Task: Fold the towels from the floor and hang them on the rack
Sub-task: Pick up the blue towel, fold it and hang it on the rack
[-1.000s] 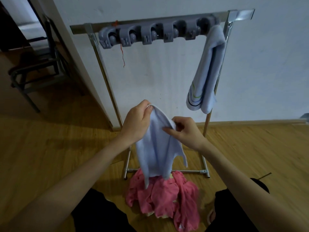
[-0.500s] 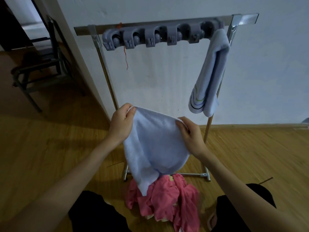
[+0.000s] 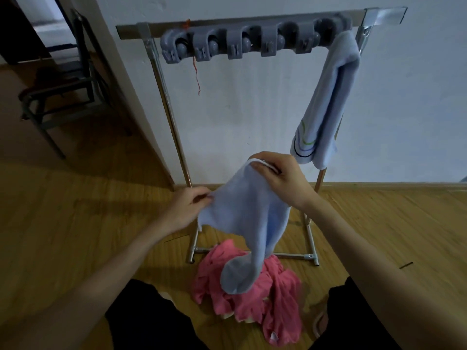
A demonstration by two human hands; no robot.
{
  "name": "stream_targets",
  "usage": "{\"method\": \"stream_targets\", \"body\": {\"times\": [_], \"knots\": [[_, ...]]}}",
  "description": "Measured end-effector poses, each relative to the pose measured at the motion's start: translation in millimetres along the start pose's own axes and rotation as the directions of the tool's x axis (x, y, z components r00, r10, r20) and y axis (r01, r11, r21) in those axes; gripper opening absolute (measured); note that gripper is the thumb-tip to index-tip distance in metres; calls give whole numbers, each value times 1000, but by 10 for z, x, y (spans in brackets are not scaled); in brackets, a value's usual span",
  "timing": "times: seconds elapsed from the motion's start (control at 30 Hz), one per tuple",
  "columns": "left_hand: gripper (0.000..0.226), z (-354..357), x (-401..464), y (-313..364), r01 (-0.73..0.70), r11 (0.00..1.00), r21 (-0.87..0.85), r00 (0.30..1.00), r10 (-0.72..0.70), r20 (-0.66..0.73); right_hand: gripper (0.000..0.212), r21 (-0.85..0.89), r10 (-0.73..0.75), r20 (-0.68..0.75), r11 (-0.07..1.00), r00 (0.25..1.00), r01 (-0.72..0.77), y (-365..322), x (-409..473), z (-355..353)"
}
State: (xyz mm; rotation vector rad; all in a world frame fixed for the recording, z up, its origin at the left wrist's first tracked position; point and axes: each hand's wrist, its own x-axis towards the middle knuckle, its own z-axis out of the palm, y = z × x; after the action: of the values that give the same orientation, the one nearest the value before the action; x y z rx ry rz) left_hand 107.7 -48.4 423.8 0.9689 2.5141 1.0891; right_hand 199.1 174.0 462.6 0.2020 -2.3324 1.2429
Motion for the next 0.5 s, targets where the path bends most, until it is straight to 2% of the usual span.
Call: {"method": "stream_targets", "body": {"times": [0.17, 0.27, 0.33, 0.5], "knots": [[23, 134, -27, 204, -82, 991, -104, 996, 85, 16, 16, -84, -59, 91, 994, 994, 67, -82, 6, 43], [21, 206, -29, 342, -161, 983, -85, 987, 159, -33, 16, -120, -73, 150, 988, 986, 92, -102, 5, 78], [18, 229, -23, 391, -163, 985, -64, 985, 159, -69, 16, -125, -72, 164, 988, 984, 93, -133, 8, 84], [28, 194, 35, 356, -116, 993, 20, 983, 118, -144, 13, -138, -42, 172, 988, 984, 66, -98, -19, 29]]}}
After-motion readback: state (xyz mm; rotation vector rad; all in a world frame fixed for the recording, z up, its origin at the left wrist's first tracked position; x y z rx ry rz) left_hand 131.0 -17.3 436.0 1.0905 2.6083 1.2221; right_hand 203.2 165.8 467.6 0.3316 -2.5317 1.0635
